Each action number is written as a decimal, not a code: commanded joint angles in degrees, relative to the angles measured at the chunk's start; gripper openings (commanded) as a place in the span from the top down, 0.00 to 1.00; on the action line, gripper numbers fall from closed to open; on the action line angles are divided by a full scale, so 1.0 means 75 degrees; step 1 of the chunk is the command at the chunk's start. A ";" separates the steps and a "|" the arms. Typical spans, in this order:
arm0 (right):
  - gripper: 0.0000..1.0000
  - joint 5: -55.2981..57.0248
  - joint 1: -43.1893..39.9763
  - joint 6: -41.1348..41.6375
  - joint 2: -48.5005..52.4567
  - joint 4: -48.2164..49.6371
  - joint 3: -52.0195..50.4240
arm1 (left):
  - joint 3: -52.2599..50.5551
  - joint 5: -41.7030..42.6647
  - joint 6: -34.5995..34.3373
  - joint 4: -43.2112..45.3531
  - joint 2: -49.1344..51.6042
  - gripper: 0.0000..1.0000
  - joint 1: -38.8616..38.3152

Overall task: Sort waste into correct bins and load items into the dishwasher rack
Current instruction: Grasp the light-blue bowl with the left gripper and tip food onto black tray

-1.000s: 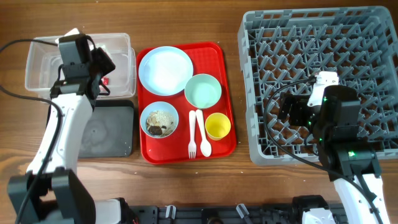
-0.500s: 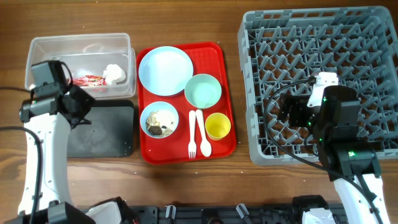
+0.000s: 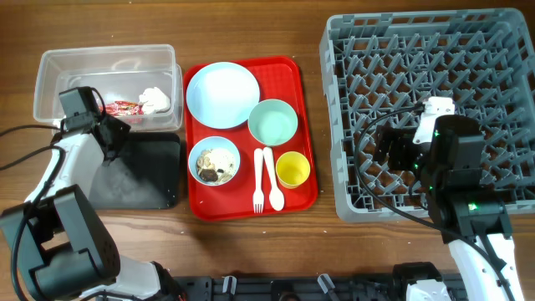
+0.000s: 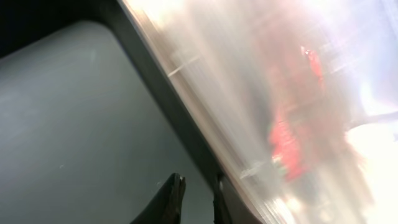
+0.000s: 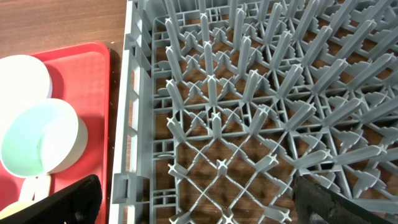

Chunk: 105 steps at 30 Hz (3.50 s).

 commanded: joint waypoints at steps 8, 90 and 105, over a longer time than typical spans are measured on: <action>0.00 -0.0122 0.0038 0.0140 0.0015 0.0003 0.0169 | 0.0009 0.0778 0.0023 0.0930 0.0111 0.78 0.0015; 0.00 -0.0122 0.0038 0.0137 0.0015 -0.0032 0.0169 | 0.0254 1.2508 0.4159 -0.3809 0.1075 0.96 0.2853; 0.00 -0.0119 0.0038 0.0137 0.0015 -0.0017 0.0169 | 0.0734 0.6773 0.4147 -0.2725 -0.1737 0.96 -0.0895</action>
